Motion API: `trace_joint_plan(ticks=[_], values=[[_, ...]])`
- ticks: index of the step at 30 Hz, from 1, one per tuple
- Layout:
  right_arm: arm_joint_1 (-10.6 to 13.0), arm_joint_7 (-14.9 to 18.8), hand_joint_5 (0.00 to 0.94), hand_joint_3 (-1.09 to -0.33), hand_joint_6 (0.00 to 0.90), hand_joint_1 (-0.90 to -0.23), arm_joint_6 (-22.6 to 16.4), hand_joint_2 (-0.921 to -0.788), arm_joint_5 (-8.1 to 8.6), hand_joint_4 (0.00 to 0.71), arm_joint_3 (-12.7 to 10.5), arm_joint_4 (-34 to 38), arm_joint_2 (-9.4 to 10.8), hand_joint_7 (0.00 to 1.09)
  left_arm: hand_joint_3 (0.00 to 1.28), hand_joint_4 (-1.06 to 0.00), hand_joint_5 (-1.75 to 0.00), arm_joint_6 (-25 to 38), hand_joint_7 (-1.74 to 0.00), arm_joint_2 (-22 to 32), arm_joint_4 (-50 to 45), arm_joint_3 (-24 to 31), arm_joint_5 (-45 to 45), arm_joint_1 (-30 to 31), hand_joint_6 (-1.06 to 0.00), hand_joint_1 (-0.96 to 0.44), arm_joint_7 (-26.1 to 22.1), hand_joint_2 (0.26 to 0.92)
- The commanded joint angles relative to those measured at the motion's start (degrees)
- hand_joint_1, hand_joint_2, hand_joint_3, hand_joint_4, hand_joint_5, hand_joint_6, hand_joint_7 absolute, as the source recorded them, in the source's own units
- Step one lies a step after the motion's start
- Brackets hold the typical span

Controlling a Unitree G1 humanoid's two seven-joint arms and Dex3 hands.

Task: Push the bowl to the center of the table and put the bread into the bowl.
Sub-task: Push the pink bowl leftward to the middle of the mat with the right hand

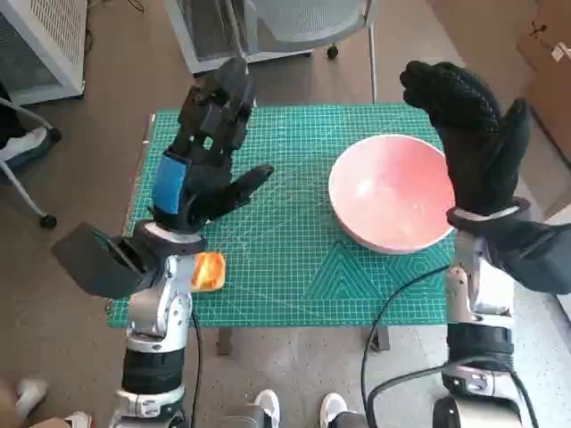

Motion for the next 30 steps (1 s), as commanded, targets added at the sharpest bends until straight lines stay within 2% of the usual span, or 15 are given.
trace_joint_plan(ticks=[1,20,30], values=[[0.9,0.2,0.001,-0.587,0.408,-0.605,0.6,-0.921,0.44,0.321,-0.1,0.4,0.1,0.00,0.18,-0.16,-0.07,-0.4,-0.71,0.1,-0.4,-0.1,0.0,0.3,0.00,-0.37,0.2,0.921],[0.5,-0.1,0.003,-0.578,0.412,-0.608,1.2,-0.921,0.19,0.329,-0.8,0.7,-0.5,0.01,0.18,-0.19,-0.11,-1.1,-0.77,-0.2,1.3,-0.3,0.5,-0.7,0.00,-0.36,0.5,0.921],[0.8,-0.7,0.001,-0.579,0.412,-0.619,1.4,-0.921,-0.38,0.327,-0.5,-0.3,-0.2,0.00,0.18,-0.12,-0.09,-1.5,-0.69,0.0,1.6,-0.3,0.5,-0.8,0.00,-0.37,0.2,0.921]])
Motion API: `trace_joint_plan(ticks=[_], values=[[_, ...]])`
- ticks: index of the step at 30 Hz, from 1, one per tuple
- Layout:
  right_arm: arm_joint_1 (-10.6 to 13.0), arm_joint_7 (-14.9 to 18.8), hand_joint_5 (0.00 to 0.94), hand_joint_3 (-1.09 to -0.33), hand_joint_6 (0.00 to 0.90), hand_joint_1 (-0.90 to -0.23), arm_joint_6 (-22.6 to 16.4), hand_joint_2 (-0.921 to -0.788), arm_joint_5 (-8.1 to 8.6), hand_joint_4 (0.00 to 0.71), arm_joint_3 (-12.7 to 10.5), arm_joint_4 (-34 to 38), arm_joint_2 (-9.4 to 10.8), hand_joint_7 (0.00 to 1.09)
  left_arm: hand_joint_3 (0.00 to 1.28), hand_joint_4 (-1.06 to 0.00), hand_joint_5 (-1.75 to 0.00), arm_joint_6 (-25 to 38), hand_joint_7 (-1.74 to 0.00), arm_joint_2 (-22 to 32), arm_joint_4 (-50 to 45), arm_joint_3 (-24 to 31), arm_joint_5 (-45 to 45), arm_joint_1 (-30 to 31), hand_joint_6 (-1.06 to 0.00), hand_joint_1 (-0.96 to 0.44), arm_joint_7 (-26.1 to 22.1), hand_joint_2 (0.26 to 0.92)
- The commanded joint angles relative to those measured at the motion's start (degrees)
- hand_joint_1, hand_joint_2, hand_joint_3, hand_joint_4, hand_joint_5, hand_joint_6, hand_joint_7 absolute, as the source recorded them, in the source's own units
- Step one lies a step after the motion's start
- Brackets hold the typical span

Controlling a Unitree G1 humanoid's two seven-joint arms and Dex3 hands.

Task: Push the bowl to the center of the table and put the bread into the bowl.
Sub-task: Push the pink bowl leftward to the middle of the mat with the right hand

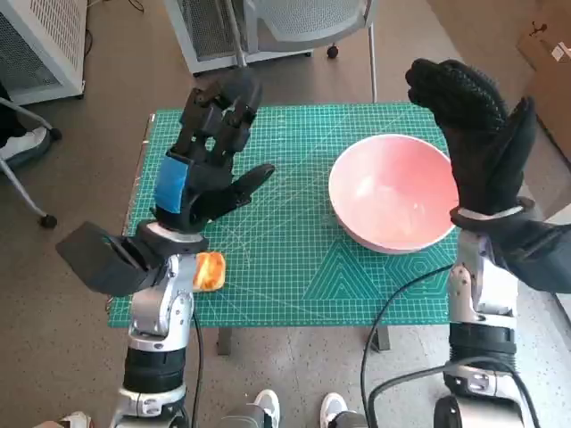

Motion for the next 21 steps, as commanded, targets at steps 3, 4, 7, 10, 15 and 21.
trace_joint_plan(ticks=[3,4,7,10,15,21], values=[[1.0,-0.6,0.002,-0.578,0.412,-0.619,1.0,-0.921,-0.31,0.329,0.2,-0.3,0.0,0.00,0.18,-0.11,-0.07,-1.3,-0.67,0.2,0.8,-0.3,0.3,-0.7,0.00,-0.38,-0.4,0.921],[1.0,-0.6,0.003,-0.577,0.412,-0.619,1.0,-0.921,-0.31,0.331,0.2,-0.3,0.0,0.00,0.18,-0.11,-0.07,-1.4,-0.66,0.2,0.8,-0.3,0.3,-0.7,0.00,-0.38,-0.4,0.921],[1.2,-0.6,0.003,-0.576,0.412,-0.617,1.2,-0.921,-0.28,0.332,0.2,-0.8,-0.2,0.00,0.17,-0.10,-0.06,-1.6,-0.64,0.1,1.0,-0.3,0.2,-0.8,0.00,-0.38,-0.5,0.921],[1.3,-0.6,0.003,-0.576,0.411,-0.615,1.3,-0.921,-0.27,0.332,0.1,-1.1,-0.3,0.00,0.18,-0.09,-0.06,-1.9,-0.63,0.0,1.3,-0.3,0.2,-1.0,0.00,-0.38,-0.6,0.921],[1.6,-0.4,0.003,-0.577,0.410,-0.617,1.3,-0.921,-0.15,0.334,-0.3,-1.3,-0.8,0.00,0.17,-0.09,-0.06,-2.6,-0.62,-0.1,2.2,-0.3,0.2,-1.3,0.00,-0.38,-0.9,0.920],[1.3,0.0,0.000,-0.576,0.409,-0.624,0.5,-0.921,0.03,0.325,-1.2,0.2,-2.1,0.00,0.17,-0.09,-0.05,-3.2,-0.62,-0.2,2.9,-0.4,0.1,-1.5,0.00,-0.39,-1.1,0.921]])
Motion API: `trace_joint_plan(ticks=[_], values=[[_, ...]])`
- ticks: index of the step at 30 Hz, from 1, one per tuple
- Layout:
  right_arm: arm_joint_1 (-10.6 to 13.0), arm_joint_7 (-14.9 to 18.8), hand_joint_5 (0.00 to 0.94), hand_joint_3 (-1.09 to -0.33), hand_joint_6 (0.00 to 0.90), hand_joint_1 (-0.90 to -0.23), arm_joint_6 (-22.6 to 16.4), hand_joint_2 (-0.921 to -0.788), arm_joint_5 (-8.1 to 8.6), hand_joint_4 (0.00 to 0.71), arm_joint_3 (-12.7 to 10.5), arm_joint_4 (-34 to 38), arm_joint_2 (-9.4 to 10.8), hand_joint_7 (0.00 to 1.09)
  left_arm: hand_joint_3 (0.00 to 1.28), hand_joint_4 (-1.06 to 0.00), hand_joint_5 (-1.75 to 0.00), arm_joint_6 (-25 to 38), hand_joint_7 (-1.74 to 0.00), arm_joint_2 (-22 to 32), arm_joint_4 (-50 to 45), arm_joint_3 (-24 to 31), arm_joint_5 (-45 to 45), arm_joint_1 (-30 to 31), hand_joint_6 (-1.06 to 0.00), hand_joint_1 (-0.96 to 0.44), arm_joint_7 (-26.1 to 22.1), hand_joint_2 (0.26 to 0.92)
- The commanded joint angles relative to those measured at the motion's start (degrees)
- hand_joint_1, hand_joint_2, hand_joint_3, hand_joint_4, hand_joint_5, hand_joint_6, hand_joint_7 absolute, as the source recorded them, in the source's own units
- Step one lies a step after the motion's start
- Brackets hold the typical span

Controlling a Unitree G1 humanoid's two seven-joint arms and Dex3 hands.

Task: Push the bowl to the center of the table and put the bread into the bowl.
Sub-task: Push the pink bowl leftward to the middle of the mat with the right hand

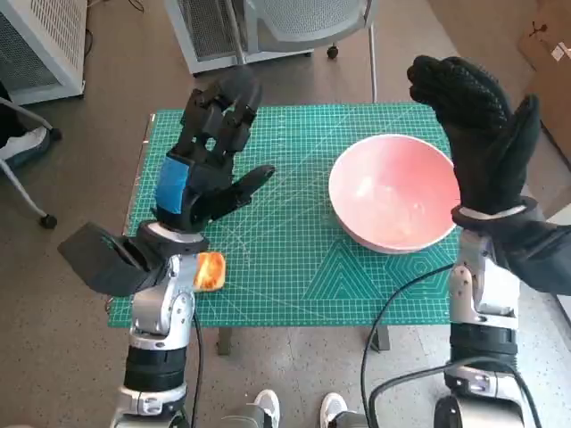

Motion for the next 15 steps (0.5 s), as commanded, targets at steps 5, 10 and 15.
trace_joint_plan(ticks=[5,10,15], values=[[-1.2,1.9,0.000,-0.579,0.401,-0.627,-2.6,-0.921,0.63,0.312,-3.0,8.5,-3.6,0.00,0.17,-0.09,-0.05,-1.6,-0.62,0.0,0.8,-0.2,-0.1,-1.2,0.00,-0.40,-0.7,0.921],[-4.9,3.5,0.000,-0.596,0.376,-0.632,-6.5,-0.921,0.86,0.277,-5.7,19.8,-6.5,0.00,0.17,-0.09,-0.05,-1.3,-0.62,0.2,0.6,0.1,-0.5,-1.1,0.00,-0.40,-0.8,0.921],[-8.4,2.2,0.000,-0.638,0.358,-0.602,-9.5,-0.921,-0.52,0.243,-7.8,32.0,-9.5,0.00,0.18,-0.09,-0.05,-0.7,-0.62,0.3,0.5,0.4,-0.7,-1.3,0.00,-0.40,-0.7,0.921]])
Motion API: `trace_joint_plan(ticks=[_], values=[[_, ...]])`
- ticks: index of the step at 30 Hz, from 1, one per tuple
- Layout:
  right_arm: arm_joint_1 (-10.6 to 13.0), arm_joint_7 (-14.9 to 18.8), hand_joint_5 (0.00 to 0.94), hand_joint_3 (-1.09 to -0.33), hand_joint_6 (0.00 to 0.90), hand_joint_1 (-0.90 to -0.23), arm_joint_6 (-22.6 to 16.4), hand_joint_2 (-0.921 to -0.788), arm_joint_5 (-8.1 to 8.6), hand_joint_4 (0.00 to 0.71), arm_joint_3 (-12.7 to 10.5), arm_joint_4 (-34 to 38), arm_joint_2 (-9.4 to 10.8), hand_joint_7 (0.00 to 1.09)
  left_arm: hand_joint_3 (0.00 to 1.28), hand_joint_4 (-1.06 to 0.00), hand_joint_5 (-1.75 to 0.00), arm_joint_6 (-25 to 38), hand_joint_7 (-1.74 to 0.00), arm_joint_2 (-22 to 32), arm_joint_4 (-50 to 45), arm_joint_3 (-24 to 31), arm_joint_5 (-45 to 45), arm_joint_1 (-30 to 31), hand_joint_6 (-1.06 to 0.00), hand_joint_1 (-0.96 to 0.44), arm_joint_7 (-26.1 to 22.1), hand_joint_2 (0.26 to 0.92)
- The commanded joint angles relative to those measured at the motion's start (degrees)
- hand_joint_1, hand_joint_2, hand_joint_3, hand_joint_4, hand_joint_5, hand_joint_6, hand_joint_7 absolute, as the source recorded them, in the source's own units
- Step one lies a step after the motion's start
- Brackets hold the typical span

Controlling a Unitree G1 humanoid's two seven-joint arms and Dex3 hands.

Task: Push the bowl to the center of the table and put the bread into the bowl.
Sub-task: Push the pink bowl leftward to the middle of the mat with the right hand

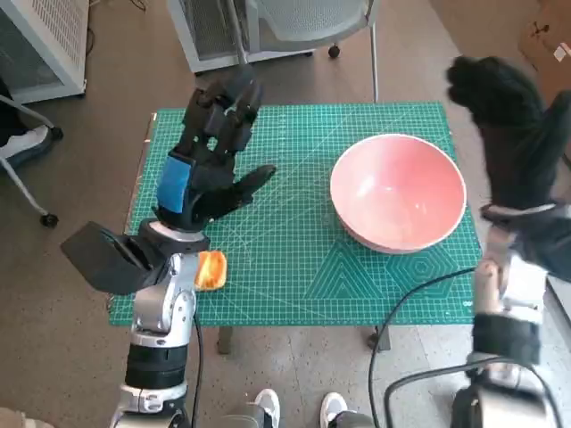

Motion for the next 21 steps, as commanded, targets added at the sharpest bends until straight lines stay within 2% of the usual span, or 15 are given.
trace_joint_plan(ticks=[1,5,10,16,21], values=[[-2.7,-1.5,0.000,-0.644,0.357,-0.598,-2.3,-0.921,-1.34,0.241,-1.9,11.9,-3.0,0.00,0.18,-0.09,-0.04,0.0,-0.62,0.3,0.0,0.2,-0.6,-1.1,0.00,-0.40,-0.1,0.921],[-4.3,-5.0,0.000,-0.705,0.341,-0.556,-2.8,-0.921,-3.35,0.213,-2.0,18.3,-5.0,0.00,0.18,-0.09,-0.04,0.2,-0.61,0.4,0.0,0.3,-0.6,-1.3,0.00,-0.40,0.0,0.921],[-5.4,-8.9,0.000,-0.739,0.326,-0.534,-2.1,-0.921,-5.09,0.198,-1.9,23.5,-6.2,0.00,0.18,-0.09,-0.04,0.4,-0.61,0.4,0.1,0.4,-0.6,-1.5,0.00,-0.41,0.1,0.921],[-5.7,-12.8,0.000,-0.757,0.293,-0.545,0.9,-0.921,-6.41,0.192,-1.7,27.3,-6.2,0.00,0.18,-0.10,-0.04,0.2,-0.61,0.5,0.3,0.3,-0.5,-1.6,0.00,-0.41,0.1,0.921],[-5.1,-15.0,0.002,-0.762,0.277,-0.560,3.9,-0.921,-7.31,0.195,-1.5,29.1,-5.5,0.00,0.18,-0.10,-0.04,0.0,-0.61,0.6,0.5,0.3,-0.4,-1.8,0.00,-0.41,-0.1,0.921]])
